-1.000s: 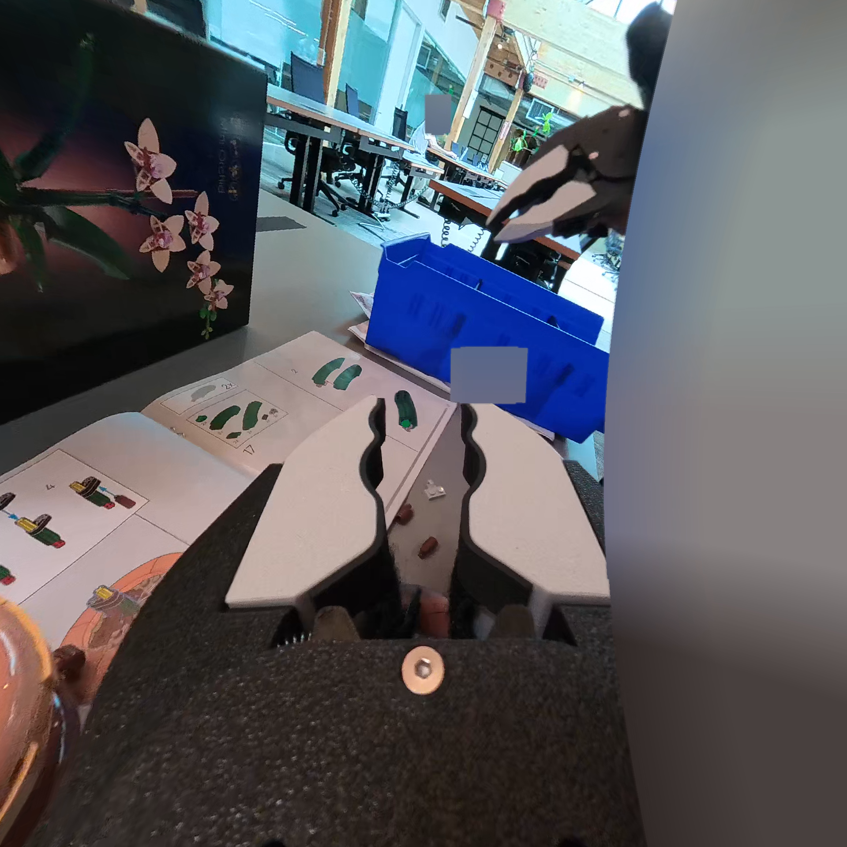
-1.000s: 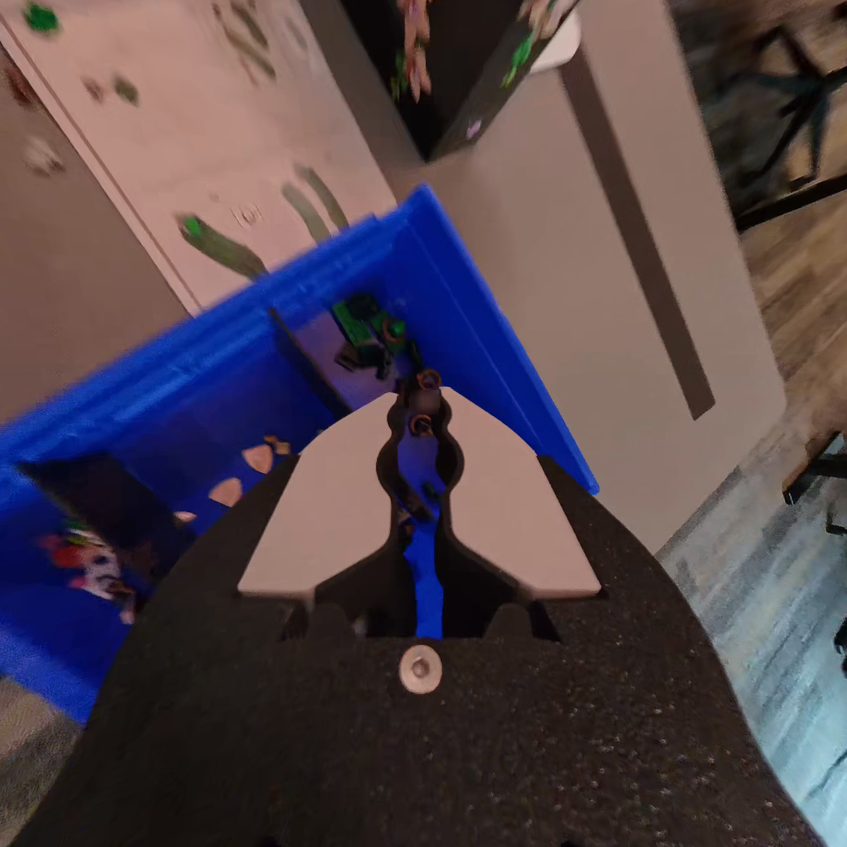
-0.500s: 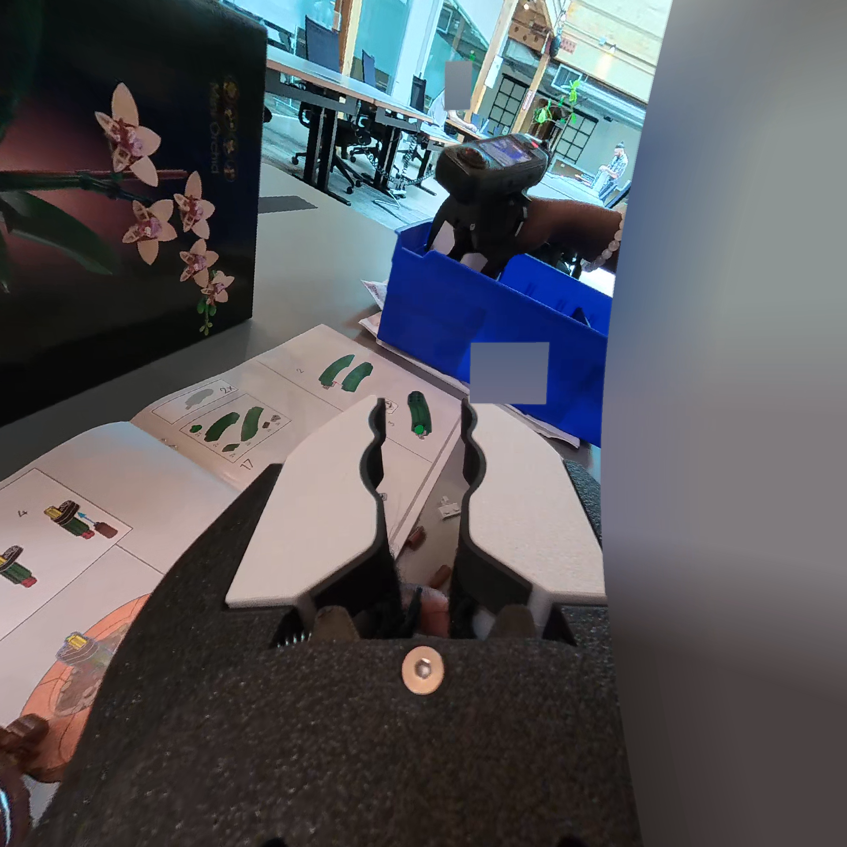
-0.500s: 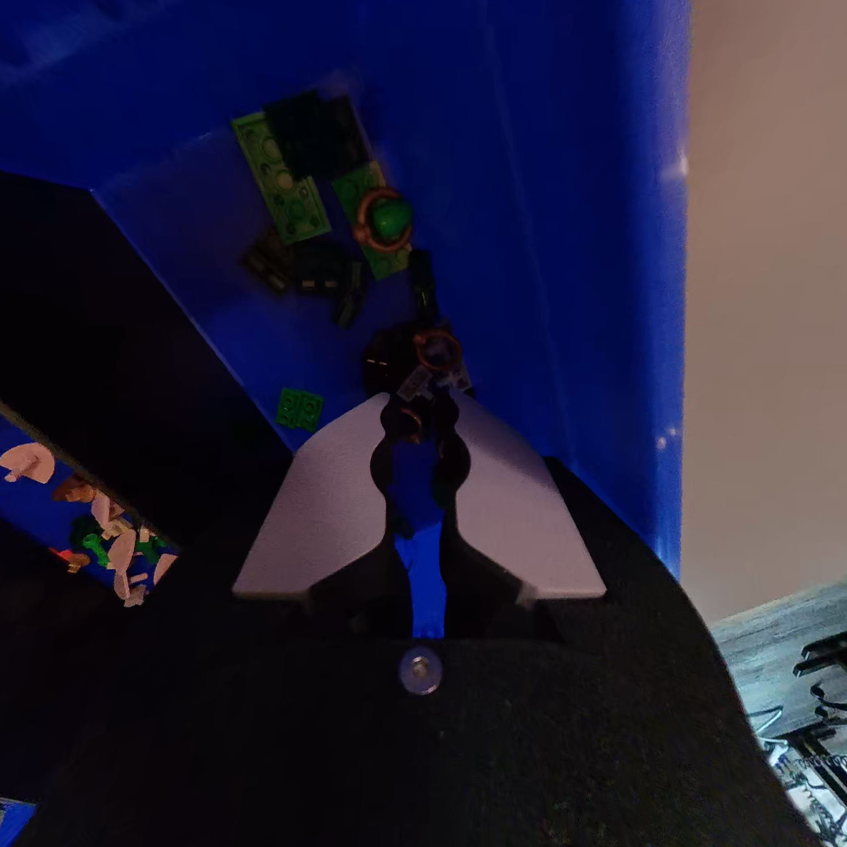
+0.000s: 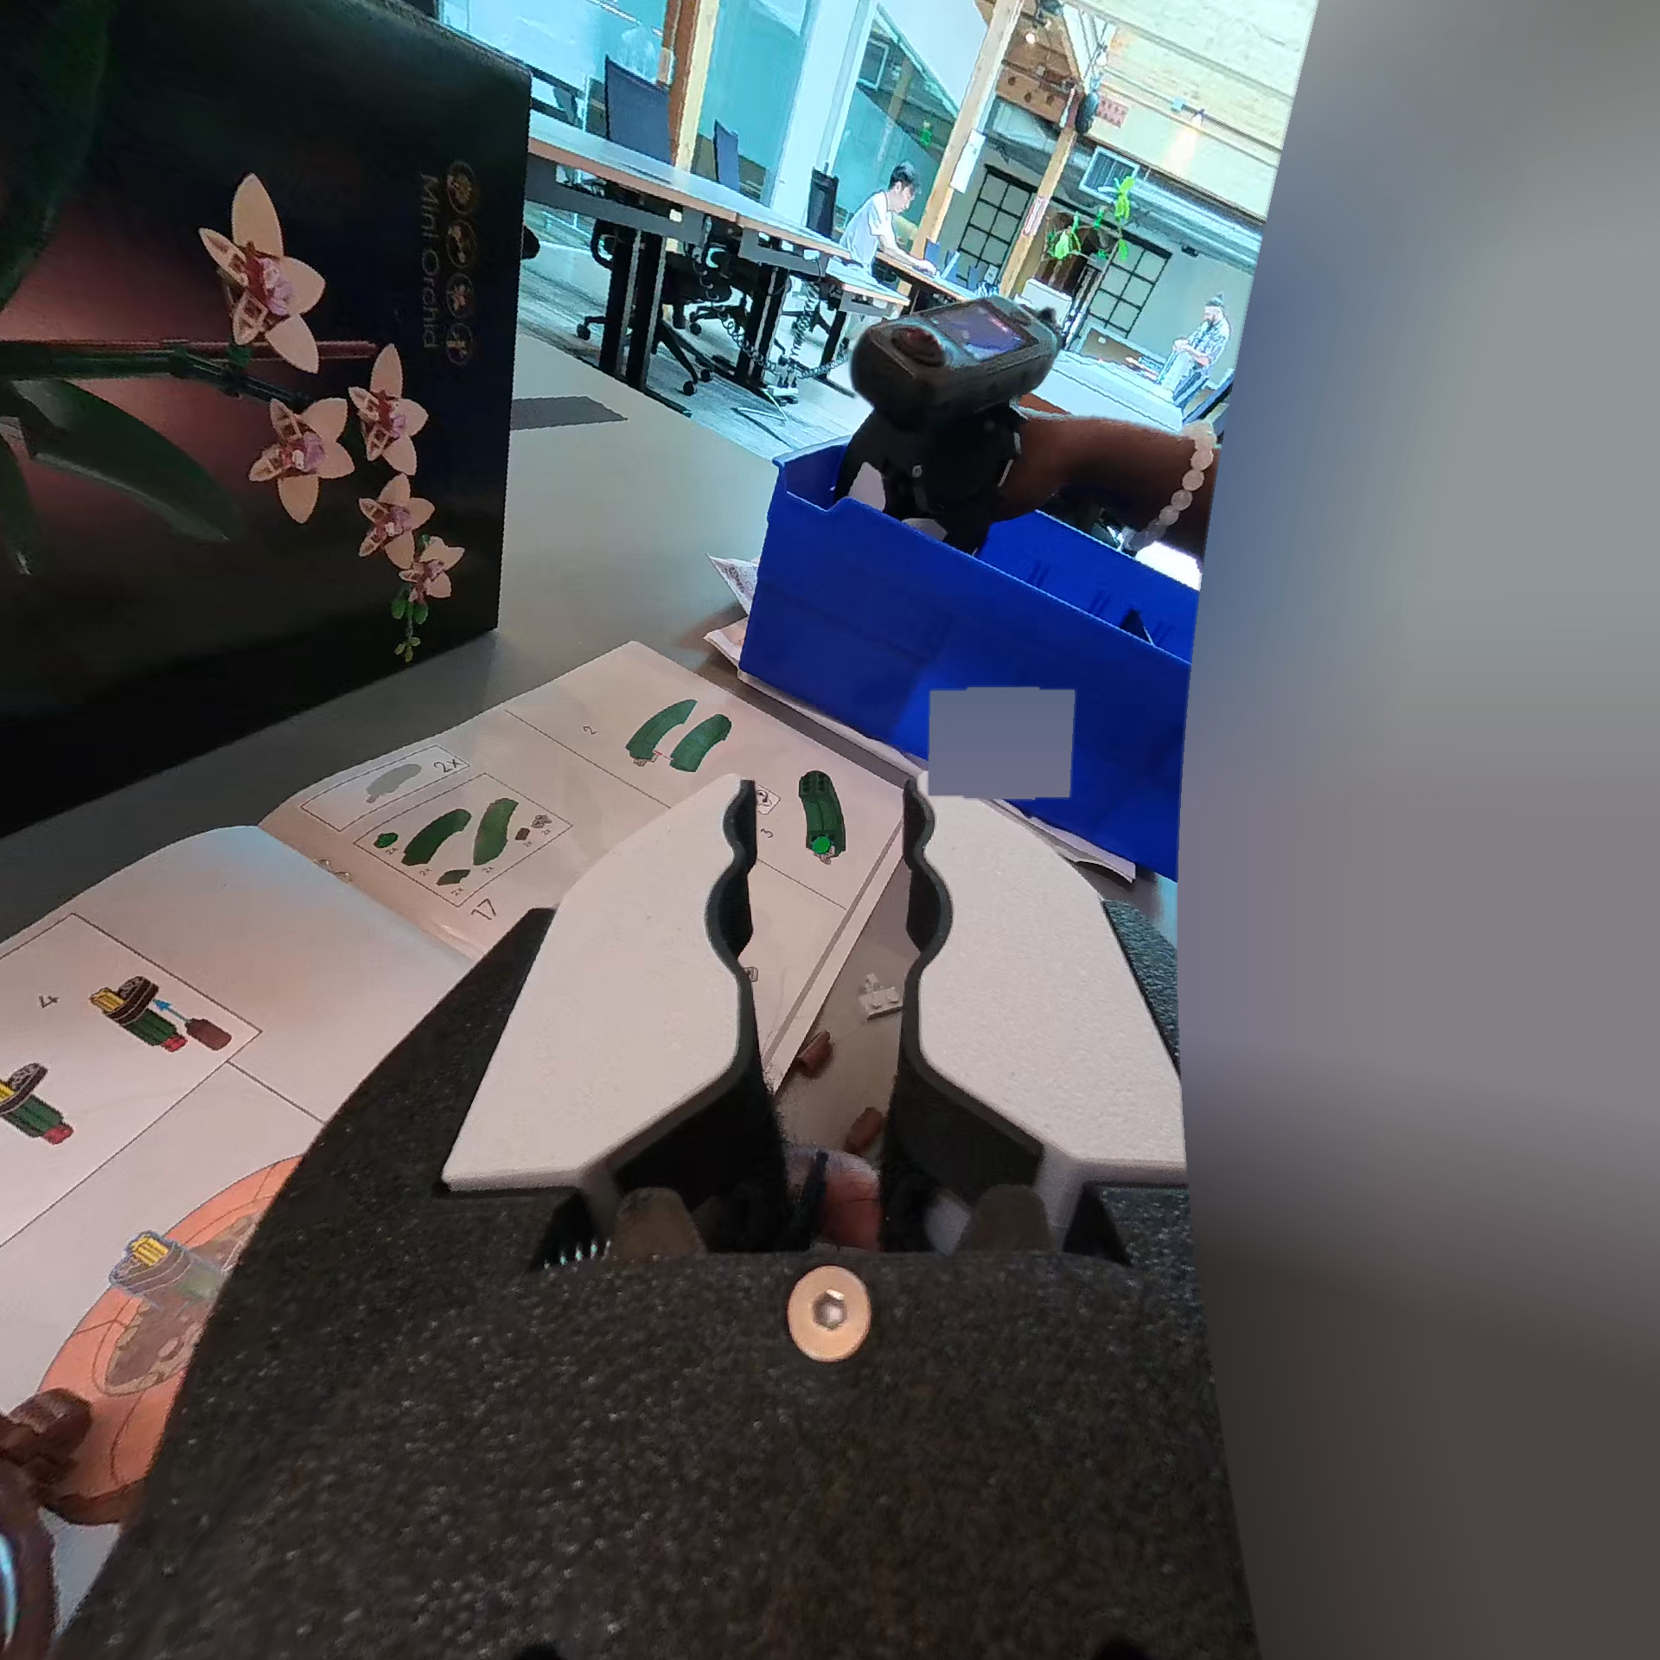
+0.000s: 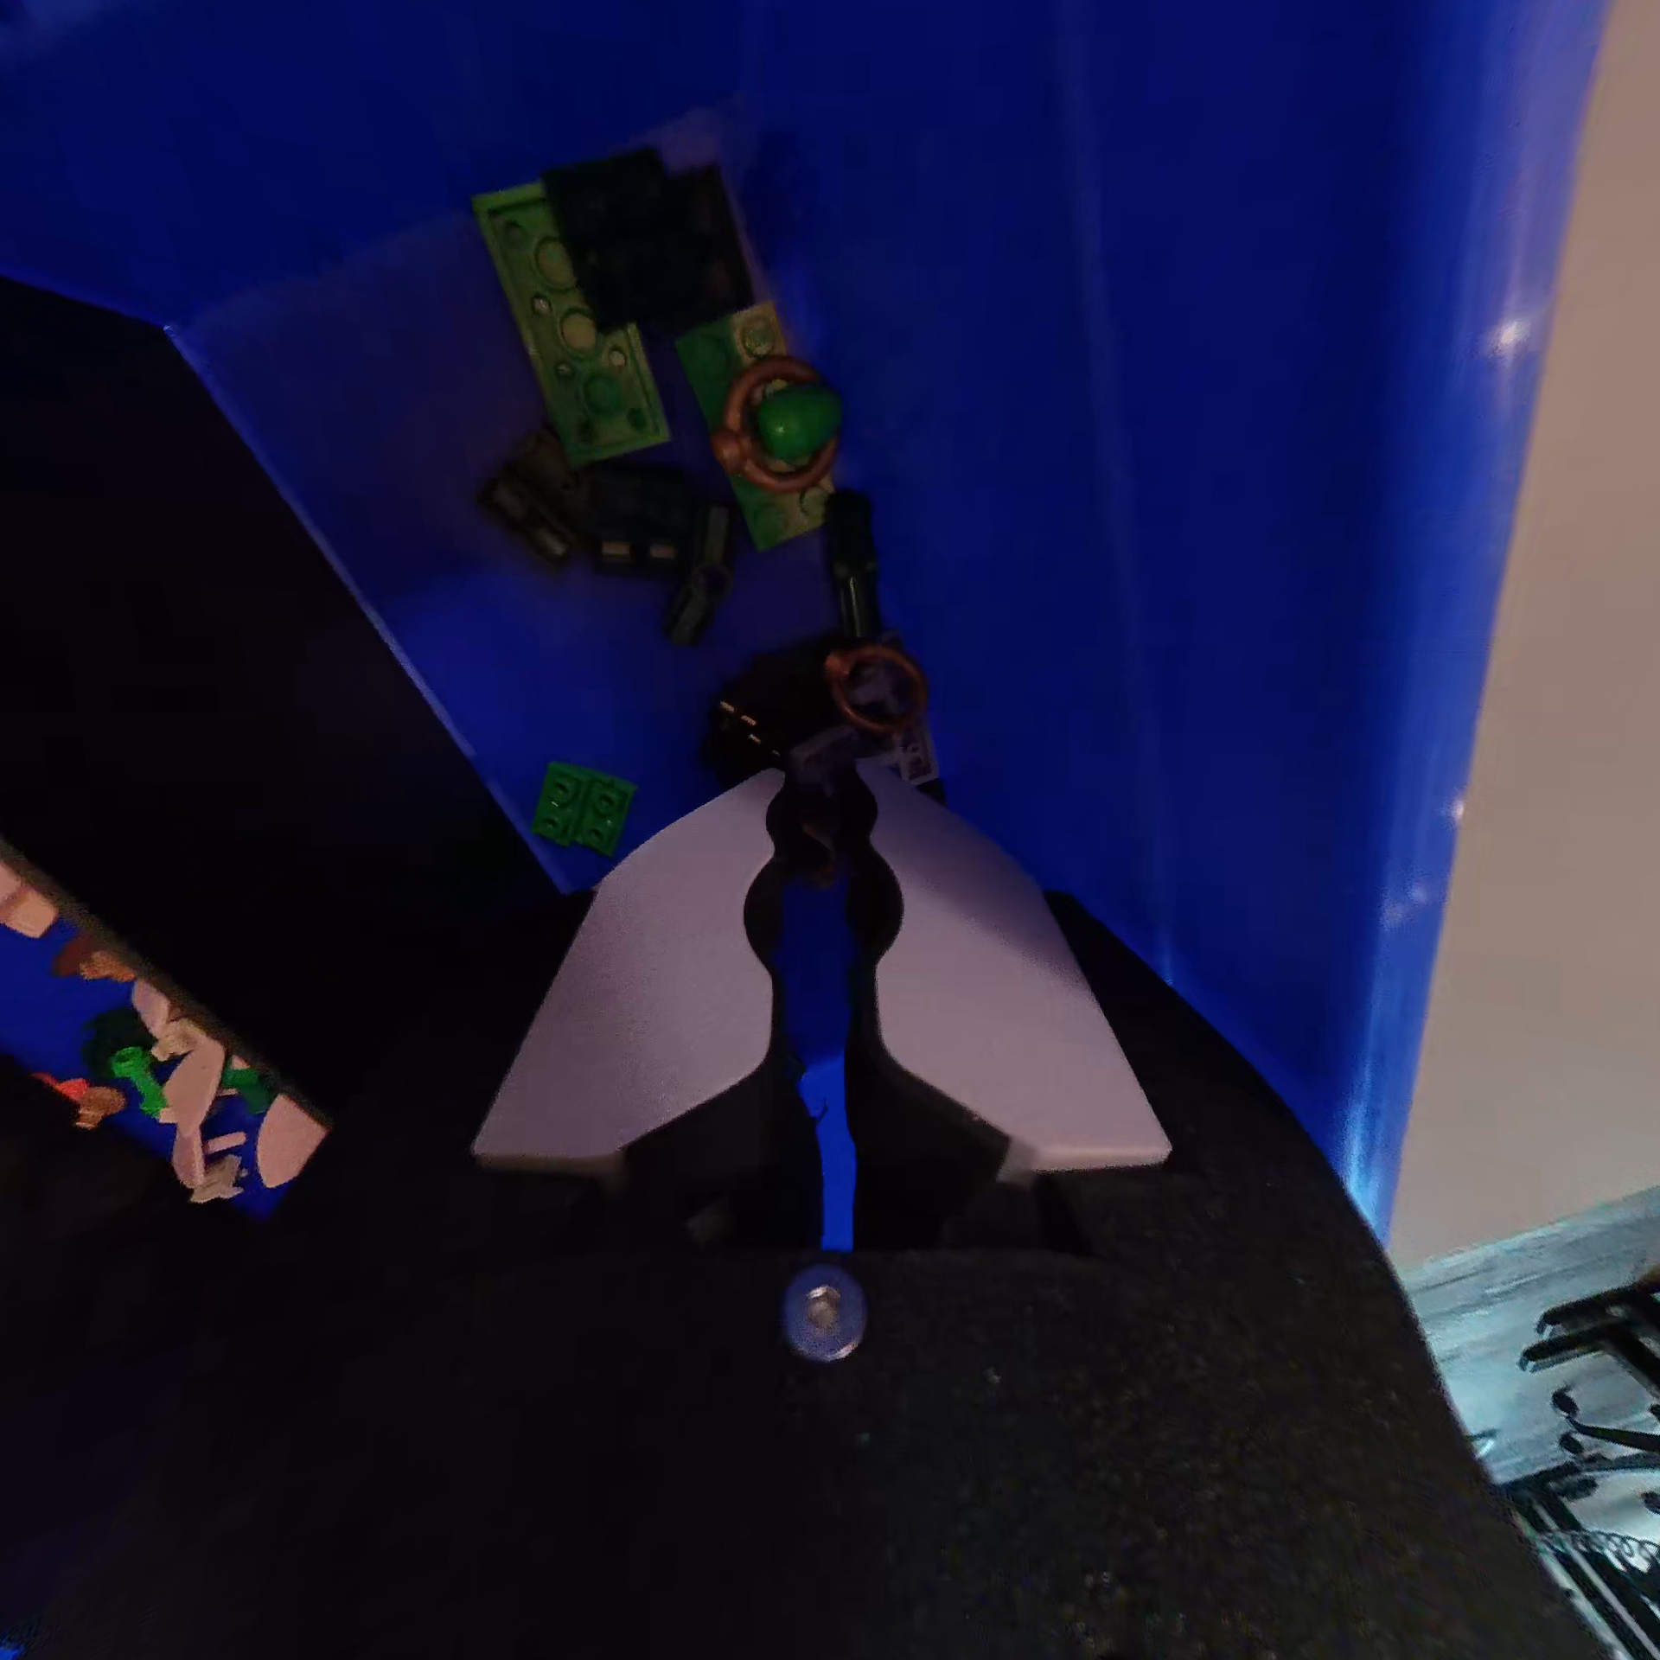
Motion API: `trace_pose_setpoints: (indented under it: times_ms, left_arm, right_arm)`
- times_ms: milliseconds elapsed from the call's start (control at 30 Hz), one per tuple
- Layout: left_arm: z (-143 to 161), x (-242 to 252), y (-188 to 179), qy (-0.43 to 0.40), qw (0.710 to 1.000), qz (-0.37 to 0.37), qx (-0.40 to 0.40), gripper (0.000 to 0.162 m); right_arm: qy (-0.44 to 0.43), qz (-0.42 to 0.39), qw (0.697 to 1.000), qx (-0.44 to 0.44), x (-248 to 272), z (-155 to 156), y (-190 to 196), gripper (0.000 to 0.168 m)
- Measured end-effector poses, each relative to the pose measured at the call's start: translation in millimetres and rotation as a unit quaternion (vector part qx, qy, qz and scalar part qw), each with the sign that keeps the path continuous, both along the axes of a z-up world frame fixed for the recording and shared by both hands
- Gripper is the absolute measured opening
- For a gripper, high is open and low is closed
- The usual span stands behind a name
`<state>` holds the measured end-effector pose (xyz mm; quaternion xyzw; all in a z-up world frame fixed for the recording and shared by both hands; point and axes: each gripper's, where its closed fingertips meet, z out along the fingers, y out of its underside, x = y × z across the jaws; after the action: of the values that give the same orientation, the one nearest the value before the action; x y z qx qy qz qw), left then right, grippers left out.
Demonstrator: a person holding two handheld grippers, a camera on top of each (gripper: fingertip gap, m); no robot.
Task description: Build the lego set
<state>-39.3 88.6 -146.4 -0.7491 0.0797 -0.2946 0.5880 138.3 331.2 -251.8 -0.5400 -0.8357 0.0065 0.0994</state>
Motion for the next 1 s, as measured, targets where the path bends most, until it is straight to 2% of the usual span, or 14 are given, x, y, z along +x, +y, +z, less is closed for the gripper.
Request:
trace_pose_setpoints:
  times_ms: [33,167,267,300,367,433,567,667,867,1000]
  left_arm:
    - [0.4,-0.4,-0.3,0.001,1.000,0.001,0.001,0.030]
    - [1.6,-2.7,-2.9,0.010,1.000,0.004,0.008,0.030]
    - [0.9,-1.3,-6.3,0.026,0.999,-0.001,0.021,0.030]
    - [1.4,1.7,-7.8,0.033,0.999,-0.009,0.029,0.030]
    - [4.6,10.8,-11.5,0.053,0.996,-0.036,0.055,0.029]
    - [10.2,22.8,-16.1,0.081,0.991,-0.065,0.090,0.026]
    - [28.3,55.4,-33.5,0.116,0.971,-0.138,0.155,0.024]
    - [35.5,75.4,-45.5,0.115,0.965,-0.172,0.162,0.024]
    - [30.8,95.3,-79.5,0.066,0.965,-0.216,0.131,0.022]
    - [23.9,94.6,-94.6,0.071,0.966,-0.220,0.119,0.004]
  right_arm:
    - [0.004,0.003,1.000,0.006,-0.5,2.1,0.4,0.007]
    - [0.031,-0.004,1.000,-0.002,-2.9,25.8,-6.9,0.007]
    - [0.115,-0.027,0.991,-0.065,-19.3,68.1,-35.4,0.007]
    - [0.160,-0.036,0.980,-0.115,-29.8,87.8,-55.3,0.007]
    - [0.241,-0.035,0.936,-0.253,-50.5,131.0,-110.9,0.007]
    - [0.271,-0.001,0.889,-0.370,-61.3,160.6,-168.0,0.007]
    - [0.189,0.054,0.875,-0.442,-68.5,150.6,-240.1,0.007]
    - [0.115,0.083,0.870,-0.472,-73.9,135.8,-278.2,0.007]
    - [0.016,0.131,0.876,-0.464,-78.4,116.1,-319.3,0.007]
    - [-0.004,0.146,0.888,-0.436,-84.6,113.6,-329.9,0.006]
